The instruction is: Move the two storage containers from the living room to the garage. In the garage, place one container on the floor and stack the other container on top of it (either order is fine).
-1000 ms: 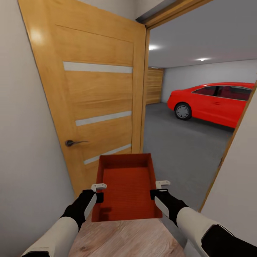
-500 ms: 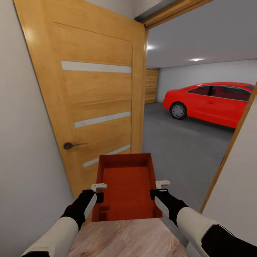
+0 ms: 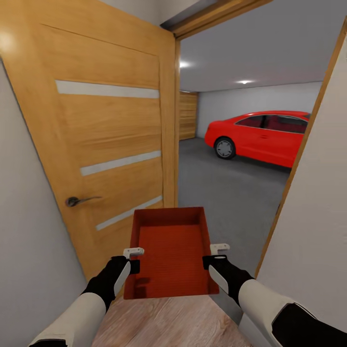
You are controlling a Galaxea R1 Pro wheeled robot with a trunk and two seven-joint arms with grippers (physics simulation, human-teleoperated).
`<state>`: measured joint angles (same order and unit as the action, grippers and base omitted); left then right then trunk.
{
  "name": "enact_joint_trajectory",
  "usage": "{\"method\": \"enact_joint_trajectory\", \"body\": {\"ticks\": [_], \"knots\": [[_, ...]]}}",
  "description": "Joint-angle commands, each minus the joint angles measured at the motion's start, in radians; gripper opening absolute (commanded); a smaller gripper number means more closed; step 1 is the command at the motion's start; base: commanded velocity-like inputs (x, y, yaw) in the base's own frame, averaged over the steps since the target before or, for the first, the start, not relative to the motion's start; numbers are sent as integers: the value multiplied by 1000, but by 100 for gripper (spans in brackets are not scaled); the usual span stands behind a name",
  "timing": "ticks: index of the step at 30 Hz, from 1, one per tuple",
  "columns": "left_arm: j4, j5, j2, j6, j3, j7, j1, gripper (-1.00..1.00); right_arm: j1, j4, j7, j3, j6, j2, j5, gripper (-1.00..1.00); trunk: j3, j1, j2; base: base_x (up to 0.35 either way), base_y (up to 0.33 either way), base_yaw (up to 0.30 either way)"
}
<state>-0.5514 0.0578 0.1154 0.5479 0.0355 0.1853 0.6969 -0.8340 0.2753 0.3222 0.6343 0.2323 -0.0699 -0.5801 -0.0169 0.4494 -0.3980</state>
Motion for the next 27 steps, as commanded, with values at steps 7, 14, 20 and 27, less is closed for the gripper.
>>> {"method": "enact_joint_trajectory", "body": {"ticks": [7, 14, 20, 27], "knots": [[0, -7, -1, 9, 4, 9, 0, -100, -2, 4, 35, -19, 7, 2, 34, -100, -2, 1, -2, 121, 187, -23], [-1, -7, 0, 9, 4, 9, 0, -100, -2, 3, 35, -19, 7, 2, 34, -100, -2, 1, -2, 174, 242, -41], [-1, -7, 0, 9, 4, 9, 0, -100, -2, 3, 35, -19, 7, 2, 34, -100, -2, 1, -2, 29, 31, -227], [0, -7, 0, 9, 4, 9, 0, -100, -2, 4, 35, -19, 7, 2, 34, -100, -2, 1, -2, 1, 1, -243]]}}
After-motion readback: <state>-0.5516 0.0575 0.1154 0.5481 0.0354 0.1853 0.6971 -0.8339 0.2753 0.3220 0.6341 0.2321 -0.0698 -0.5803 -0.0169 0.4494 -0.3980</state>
